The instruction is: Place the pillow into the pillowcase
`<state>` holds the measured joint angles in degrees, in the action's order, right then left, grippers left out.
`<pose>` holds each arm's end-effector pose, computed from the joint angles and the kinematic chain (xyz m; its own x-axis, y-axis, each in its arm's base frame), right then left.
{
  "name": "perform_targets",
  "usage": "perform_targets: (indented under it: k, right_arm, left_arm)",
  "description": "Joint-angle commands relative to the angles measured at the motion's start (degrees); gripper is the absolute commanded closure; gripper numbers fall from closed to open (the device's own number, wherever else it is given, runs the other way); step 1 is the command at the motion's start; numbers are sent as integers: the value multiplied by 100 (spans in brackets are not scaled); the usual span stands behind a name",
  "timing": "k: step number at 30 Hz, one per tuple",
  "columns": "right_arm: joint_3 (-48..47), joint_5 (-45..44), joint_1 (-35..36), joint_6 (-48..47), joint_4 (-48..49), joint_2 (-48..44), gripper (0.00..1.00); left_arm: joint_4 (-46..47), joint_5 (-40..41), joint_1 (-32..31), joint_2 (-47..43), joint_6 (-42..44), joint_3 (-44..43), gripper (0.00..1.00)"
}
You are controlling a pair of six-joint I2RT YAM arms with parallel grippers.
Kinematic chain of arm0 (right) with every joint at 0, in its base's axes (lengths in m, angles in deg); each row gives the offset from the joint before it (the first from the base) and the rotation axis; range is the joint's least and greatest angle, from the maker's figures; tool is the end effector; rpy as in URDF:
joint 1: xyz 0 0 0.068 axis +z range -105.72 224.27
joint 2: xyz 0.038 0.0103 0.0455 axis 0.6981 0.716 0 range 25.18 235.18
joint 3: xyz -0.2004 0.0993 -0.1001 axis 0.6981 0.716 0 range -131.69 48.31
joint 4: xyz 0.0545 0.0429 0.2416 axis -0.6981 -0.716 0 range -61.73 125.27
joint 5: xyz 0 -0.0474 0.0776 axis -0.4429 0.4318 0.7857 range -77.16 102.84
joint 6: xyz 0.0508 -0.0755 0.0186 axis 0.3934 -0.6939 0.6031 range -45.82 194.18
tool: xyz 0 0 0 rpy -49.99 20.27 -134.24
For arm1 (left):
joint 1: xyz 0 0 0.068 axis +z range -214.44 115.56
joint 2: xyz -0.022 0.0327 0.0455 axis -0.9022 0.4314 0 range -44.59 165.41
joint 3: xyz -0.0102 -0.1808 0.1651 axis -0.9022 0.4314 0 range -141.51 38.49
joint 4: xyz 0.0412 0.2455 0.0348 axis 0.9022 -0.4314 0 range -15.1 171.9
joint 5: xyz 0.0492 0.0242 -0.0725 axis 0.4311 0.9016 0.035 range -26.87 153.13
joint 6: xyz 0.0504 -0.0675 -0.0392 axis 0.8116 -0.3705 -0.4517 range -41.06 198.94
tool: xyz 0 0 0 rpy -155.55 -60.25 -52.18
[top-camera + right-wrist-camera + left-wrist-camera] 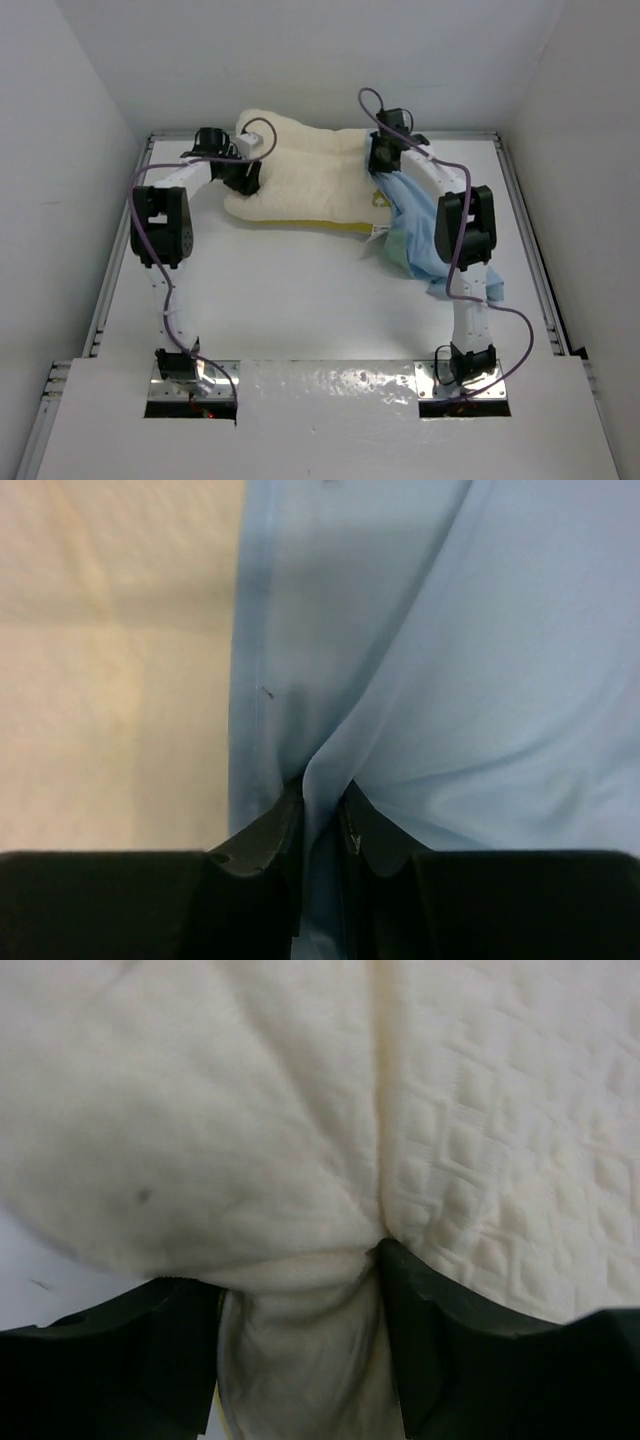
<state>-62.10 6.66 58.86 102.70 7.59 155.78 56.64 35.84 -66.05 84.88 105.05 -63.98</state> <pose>0.5045 0.1219 0.1510 -0.7169 0.3039 -0.6274 0.1841 0.9506 0.2500 0.4949 -0.0523 0.1250 -0.5753 0.4074 -0.7093 0.6221 0.7809 -0.0561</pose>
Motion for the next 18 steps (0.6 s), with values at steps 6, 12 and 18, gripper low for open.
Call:
perform_targets:
  k: [6, 12, 18]
  right_arm:
    - [-165, 1856, 1098, -205, 1063, 395, 84]
    - [352, 1497, 1134, -696, 1019, -192, 59]
    - [371, 803, 1002, -1269, 730, -895, 6]
  left_arm:
    - [-4185, -2113, -1280, -1661, 5076, 2680, 33]
    - [-5042, -2211, -2237, -2214, 5249, 2532, 0]
    - [-5042, -3483, -2336, -3146, 4167, 910, 0]
